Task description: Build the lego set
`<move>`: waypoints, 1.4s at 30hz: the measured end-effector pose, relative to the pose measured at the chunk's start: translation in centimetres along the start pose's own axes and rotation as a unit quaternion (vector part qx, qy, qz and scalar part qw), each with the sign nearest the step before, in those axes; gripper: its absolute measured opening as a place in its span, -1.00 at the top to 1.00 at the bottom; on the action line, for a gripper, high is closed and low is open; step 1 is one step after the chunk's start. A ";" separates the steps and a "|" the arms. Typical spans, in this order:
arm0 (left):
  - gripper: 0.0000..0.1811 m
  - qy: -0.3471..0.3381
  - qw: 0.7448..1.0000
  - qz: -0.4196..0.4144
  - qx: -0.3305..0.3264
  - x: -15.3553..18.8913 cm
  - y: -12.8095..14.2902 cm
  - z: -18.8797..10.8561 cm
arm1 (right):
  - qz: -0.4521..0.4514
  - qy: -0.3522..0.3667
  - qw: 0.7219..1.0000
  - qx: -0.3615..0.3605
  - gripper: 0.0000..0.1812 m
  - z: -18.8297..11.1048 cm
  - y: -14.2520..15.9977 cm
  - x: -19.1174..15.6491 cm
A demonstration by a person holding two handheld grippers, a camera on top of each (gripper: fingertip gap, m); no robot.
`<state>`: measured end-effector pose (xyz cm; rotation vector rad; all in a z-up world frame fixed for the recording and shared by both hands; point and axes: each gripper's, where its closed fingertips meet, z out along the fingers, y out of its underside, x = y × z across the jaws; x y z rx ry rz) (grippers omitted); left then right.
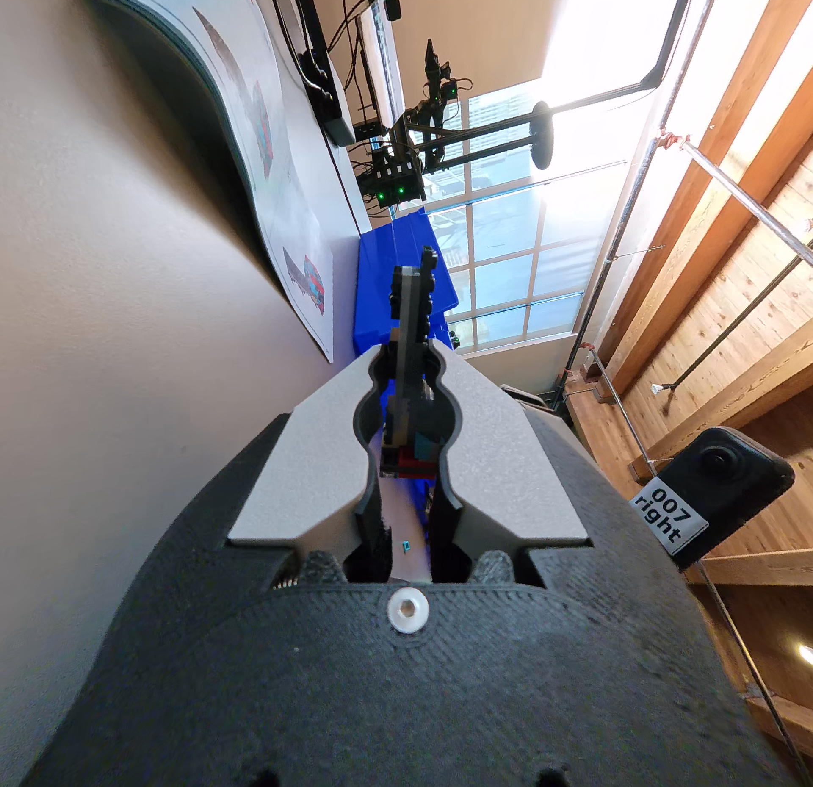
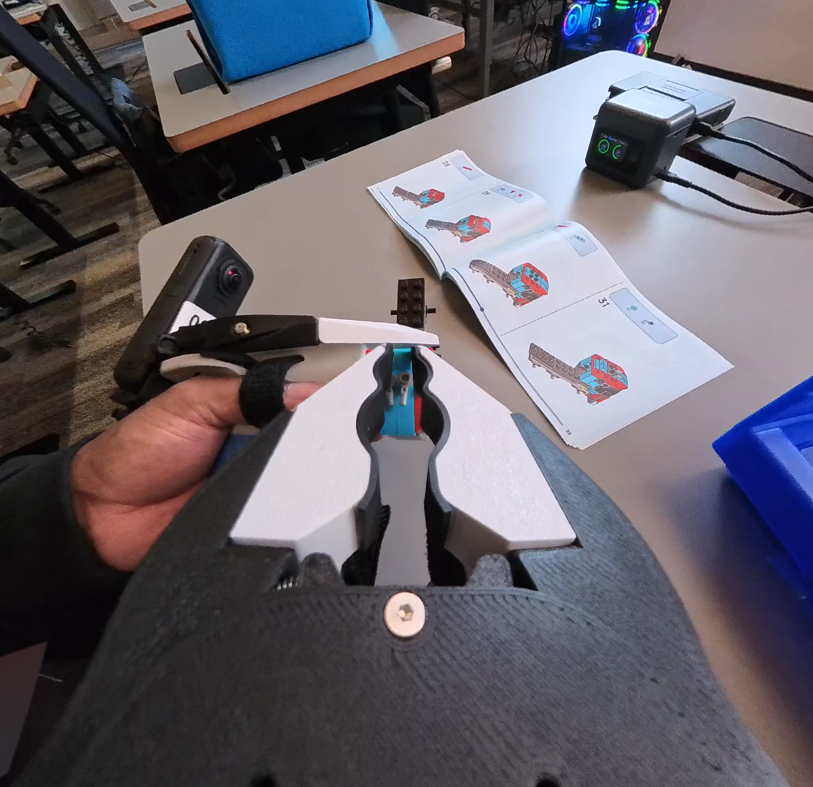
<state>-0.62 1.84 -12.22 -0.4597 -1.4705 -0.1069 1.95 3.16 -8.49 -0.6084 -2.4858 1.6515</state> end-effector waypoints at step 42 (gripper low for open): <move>0.84 0.105 0.993 0.021 -0.044 3.6 1.2 0.4 | 0.191 -0.163 0.968 0.025 0.50 -2.3 -0.6 -0.4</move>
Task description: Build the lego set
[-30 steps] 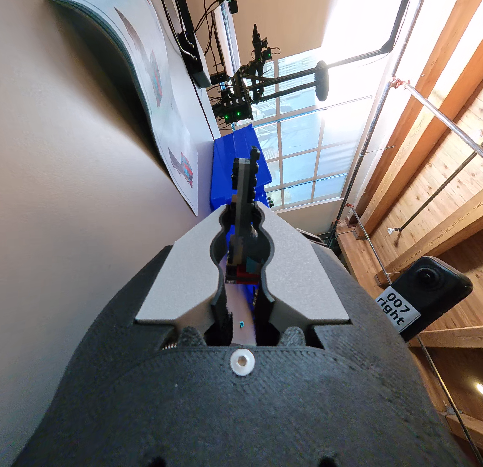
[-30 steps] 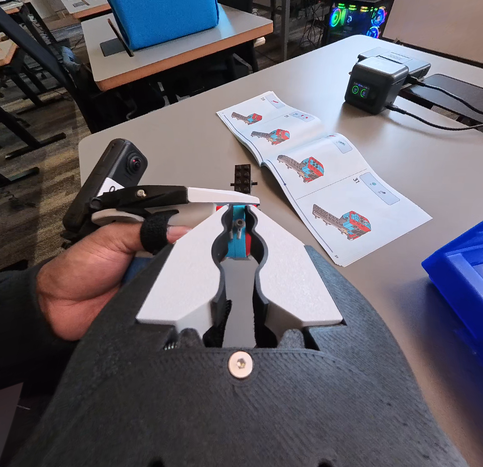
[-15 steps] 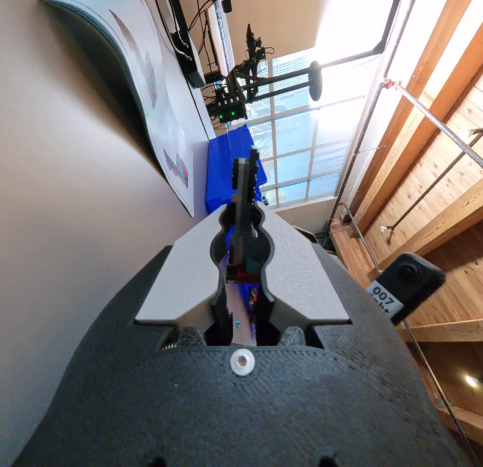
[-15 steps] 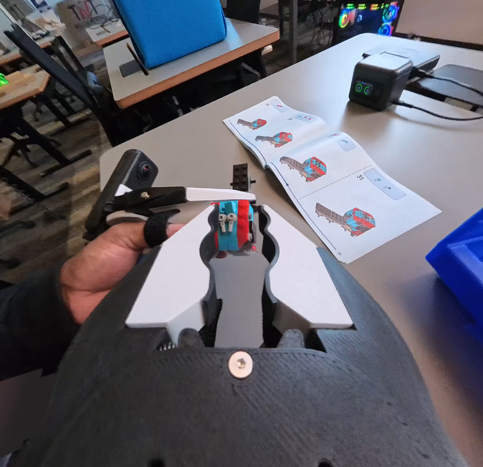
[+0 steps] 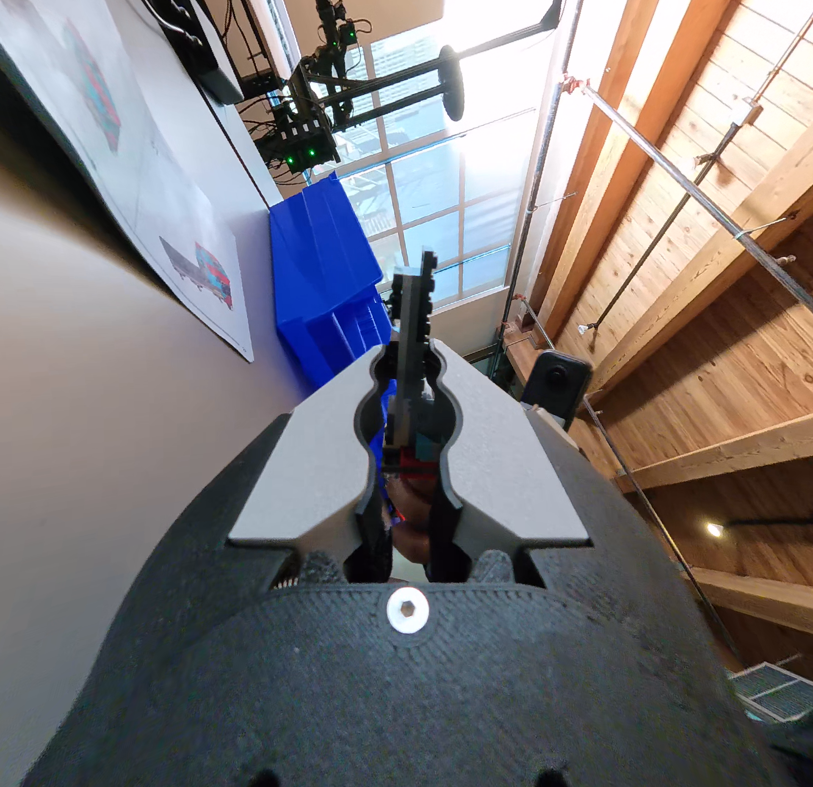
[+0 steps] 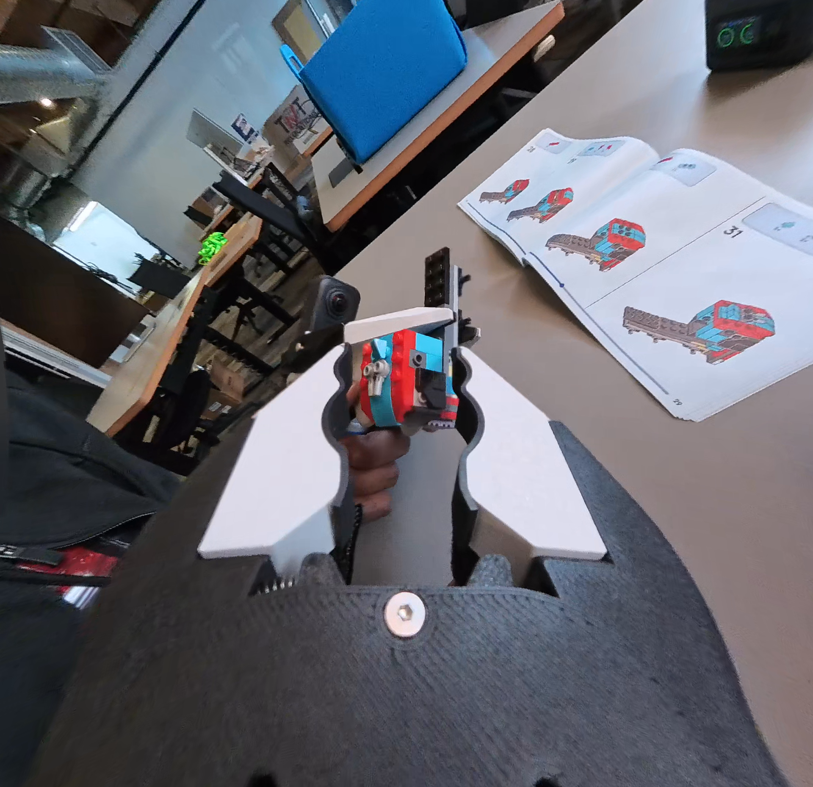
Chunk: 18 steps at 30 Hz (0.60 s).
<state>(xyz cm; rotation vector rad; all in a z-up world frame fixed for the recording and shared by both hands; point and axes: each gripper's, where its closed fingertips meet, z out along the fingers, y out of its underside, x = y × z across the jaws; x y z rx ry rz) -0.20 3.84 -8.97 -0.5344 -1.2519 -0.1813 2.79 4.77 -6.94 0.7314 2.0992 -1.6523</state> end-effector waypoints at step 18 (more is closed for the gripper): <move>0.84 0.041 0.999 0.007 0.006 1.5 -0.3 -0.1 | 0.031 -0.051 0.998 0.019 0.64 -0.2 -0.5 -0.8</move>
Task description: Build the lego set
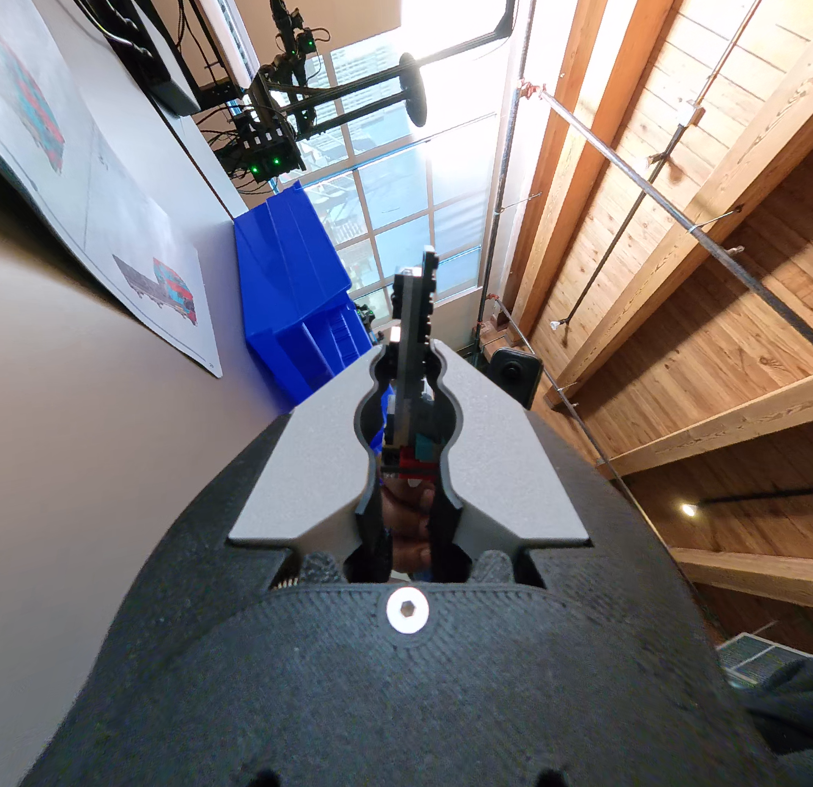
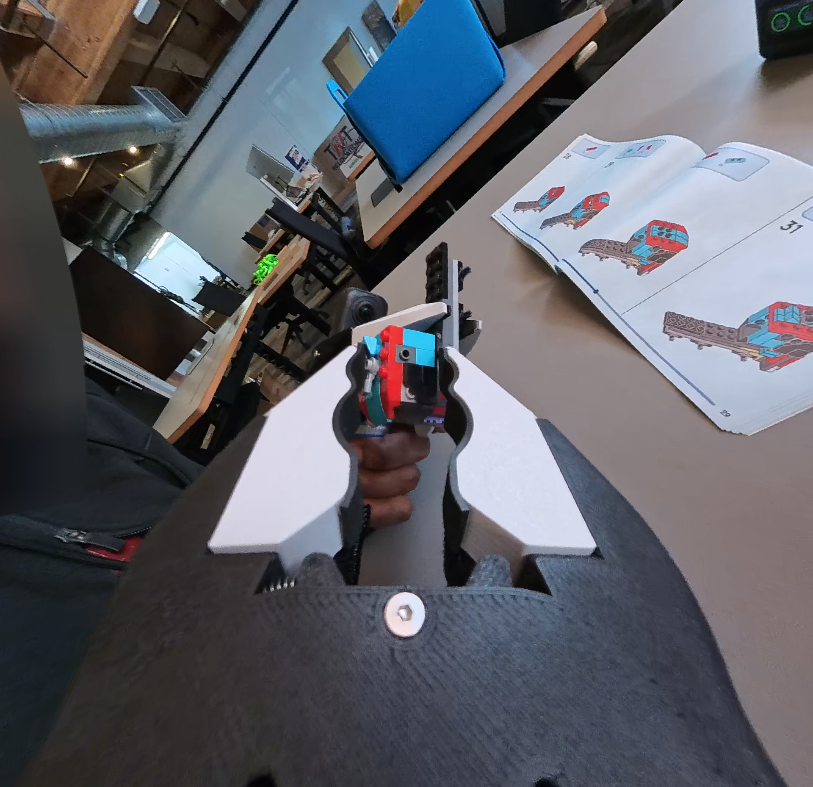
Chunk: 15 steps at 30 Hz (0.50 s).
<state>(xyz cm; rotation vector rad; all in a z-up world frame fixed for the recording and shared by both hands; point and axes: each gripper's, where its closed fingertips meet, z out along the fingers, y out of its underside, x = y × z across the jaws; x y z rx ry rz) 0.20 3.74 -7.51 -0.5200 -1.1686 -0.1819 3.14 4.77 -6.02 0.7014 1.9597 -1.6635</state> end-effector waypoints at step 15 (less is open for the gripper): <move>0.83 0.024 0.999 -0.017 0.031 0.5 -0.9 -0.2 | 0.027 -0.012 0.999 0.045 0.63 0.7 -0.5 -0.4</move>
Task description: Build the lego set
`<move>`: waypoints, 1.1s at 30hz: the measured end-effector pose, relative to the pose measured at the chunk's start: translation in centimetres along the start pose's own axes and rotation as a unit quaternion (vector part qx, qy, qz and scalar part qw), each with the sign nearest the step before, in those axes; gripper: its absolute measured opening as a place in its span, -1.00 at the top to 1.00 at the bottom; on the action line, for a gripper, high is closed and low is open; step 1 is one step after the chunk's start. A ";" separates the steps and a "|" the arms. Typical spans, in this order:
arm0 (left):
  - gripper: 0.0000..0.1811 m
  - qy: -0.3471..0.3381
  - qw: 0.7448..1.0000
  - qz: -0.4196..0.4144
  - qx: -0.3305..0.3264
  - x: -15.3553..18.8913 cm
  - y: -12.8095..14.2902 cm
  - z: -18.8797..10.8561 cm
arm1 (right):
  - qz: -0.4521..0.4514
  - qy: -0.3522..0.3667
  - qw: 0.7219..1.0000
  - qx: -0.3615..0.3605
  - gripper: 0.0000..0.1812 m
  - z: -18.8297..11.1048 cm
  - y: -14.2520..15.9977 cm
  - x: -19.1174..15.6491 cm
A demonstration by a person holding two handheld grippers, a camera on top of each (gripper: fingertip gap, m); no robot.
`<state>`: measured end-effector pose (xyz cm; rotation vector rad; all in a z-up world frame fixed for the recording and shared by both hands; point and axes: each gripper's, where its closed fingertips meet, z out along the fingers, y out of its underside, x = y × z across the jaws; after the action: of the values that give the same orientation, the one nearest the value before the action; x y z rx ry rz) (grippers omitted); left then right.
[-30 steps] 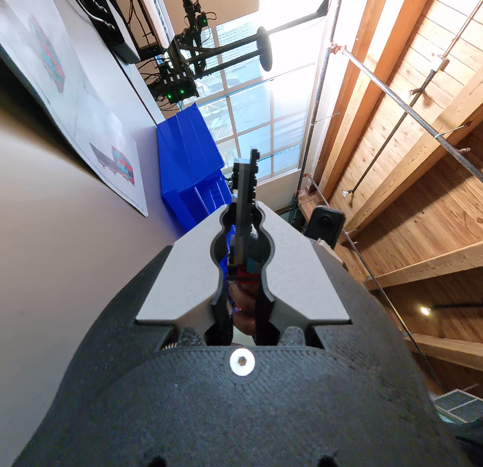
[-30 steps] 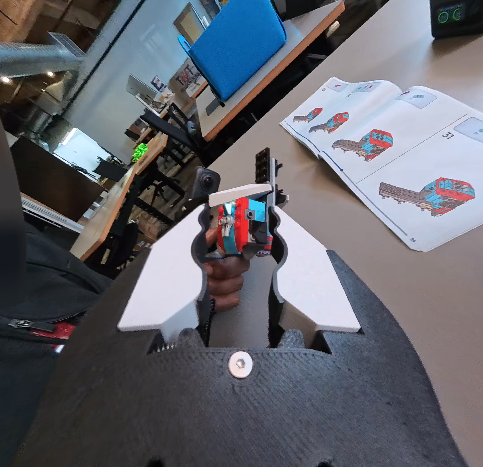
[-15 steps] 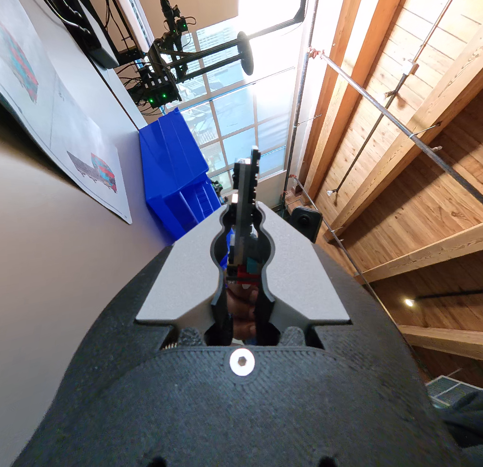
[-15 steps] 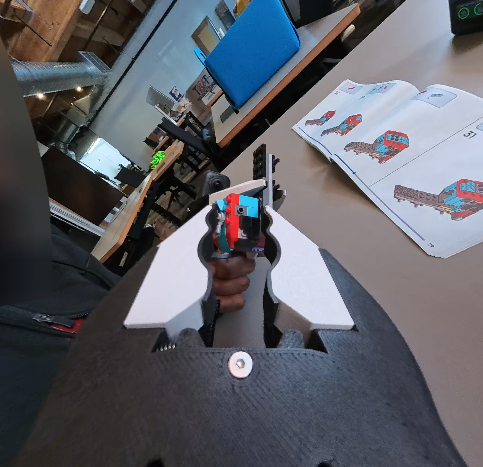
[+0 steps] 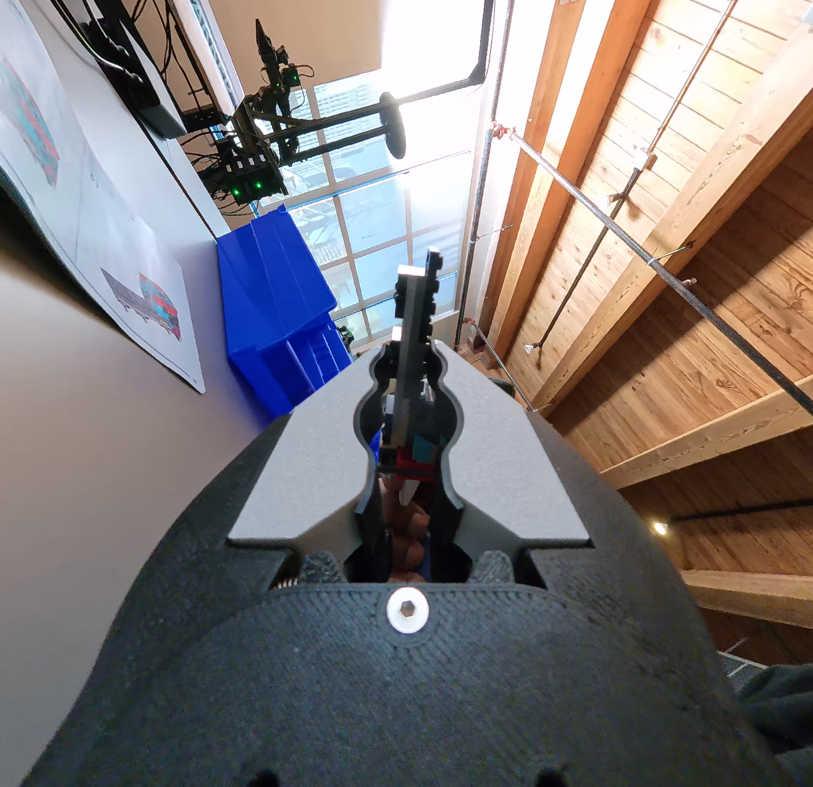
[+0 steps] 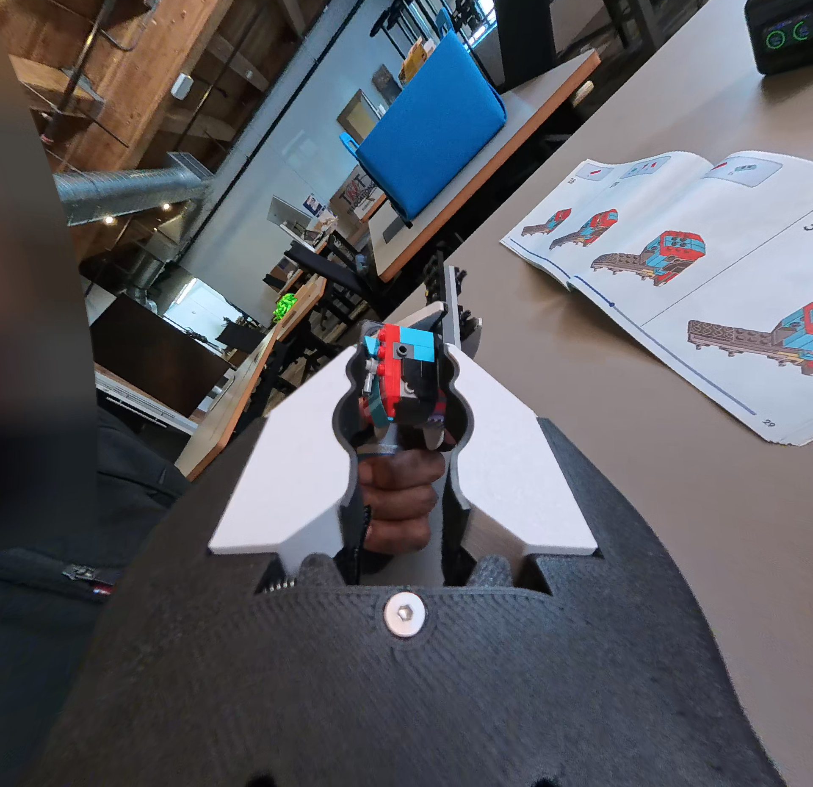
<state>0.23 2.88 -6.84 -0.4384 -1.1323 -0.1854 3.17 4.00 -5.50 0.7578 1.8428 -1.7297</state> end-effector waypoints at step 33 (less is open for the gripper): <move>0.83 -0.009 1.000 -0.014 -0.002 -0.3 -0.2 -0.2 | -0.004 -0.015 1.000 0.023 0.56 0.1 -1.0 -0.4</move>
<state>0.17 2.61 -7.17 -0.4287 -1.1557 -0.2090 2.73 3.79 -4.52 0.7403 1.7937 -1.7854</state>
